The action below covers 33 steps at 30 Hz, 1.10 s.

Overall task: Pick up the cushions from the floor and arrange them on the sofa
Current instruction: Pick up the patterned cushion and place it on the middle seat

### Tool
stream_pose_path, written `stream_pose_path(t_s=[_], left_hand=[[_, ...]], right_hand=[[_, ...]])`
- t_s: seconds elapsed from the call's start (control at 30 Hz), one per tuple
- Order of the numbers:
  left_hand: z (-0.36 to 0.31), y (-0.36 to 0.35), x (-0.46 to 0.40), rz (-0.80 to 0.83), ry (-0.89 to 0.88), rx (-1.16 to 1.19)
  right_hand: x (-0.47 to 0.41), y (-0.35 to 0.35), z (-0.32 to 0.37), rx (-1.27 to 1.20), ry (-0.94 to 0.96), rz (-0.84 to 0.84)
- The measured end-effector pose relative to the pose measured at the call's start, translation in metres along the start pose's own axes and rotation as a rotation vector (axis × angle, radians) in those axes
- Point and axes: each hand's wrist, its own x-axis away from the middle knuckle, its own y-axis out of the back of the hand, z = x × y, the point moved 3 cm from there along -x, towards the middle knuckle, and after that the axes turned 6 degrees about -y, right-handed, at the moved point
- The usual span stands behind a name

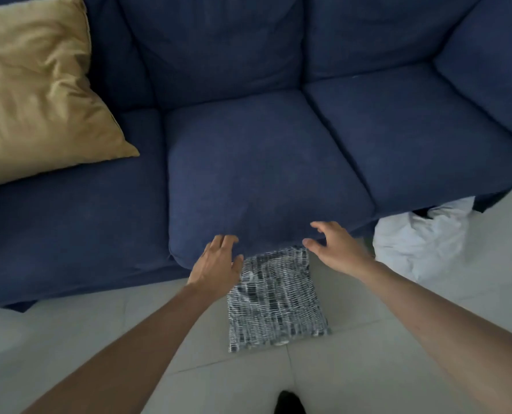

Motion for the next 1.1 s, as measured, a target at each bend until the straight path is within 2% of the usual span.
stream_pose_path(t_s=[0.13,0.4,0.53,0.67,0.77,0.9,1.1], left_hand=[[0.025,-0.069,-0.003,0.075,-0.003,-0.006],[0.11,-0.216,-0.01,0.231,0.125,-0.006],[0.155,-0.286,-0.018,0.314,0.239,0.123],[0.196,-0.34,-0.033,0.325,0.313,0.339],[0.214,-0.365,-0.044,0.258,0.347,0.521],[0.203,-0.361,-0.055,0.198,0.388,0.687],[0.196,-0.354,-0.047,0.113,0.333,0.627]], right_hand=[[-0.017,-0.049,-0.041,0.032,0.011,0.022],[-0.056,-0.176,-0.125,0.078,0.008,0.127],[-0.082,-0.235,-0.168,0.077,-0.058,0.197],[-0.11,-0.273,-0.197,0.029,-0.116,0.25],[-0.124,-0.289,-0.209,-0.032,-0.135,0.267],[-0.147,-0.3,-0.225,-0.07,-0.102,0.279],[-0.134,-0.3,-0.211,-0.001,-0.015,0.147]])
